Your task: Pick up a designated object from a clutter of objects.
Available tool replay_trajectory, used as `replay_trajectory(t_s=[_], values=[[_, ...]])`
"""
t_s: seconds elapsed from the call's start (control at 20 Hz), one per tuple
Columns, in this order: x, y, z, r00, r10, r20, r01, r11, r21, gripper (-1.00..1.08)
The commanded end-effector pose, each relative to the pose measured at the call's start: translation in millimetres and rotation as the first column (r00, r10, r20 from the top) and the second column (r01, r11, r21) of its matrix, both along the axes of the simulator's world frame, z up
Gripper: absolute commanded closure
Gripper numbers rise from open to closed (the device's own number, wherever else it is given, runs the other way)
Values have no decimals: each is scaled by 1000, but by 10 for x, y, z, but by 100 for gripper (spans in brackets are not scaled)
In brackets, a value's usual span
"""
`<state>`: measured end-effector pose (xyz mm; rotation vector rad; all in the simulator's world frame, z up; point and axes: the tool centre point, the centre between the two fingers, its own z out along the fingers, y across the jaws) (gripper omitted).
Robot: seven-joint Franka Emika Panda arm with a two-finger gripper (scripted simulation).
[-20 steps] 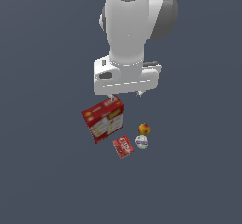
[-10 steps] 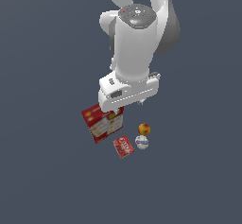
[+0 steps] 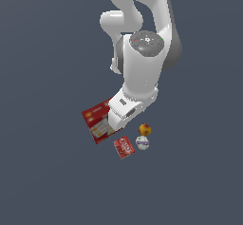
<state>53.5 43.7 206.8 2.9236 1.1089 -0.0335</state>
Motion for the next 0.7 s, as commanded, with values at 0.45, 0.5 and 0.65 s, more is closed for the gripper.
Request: replay_trajectory(t_s=[0.45, 0.5, 0.65], values=[[186, 212, -480, 938, 348, -1, -348, 938, 2, -92], [200, 232, -522, 926, 376, -1, -376, 926, 3, -92], [238, 293, -651, 888, 460, 0, -460, 888, 6, -92]])
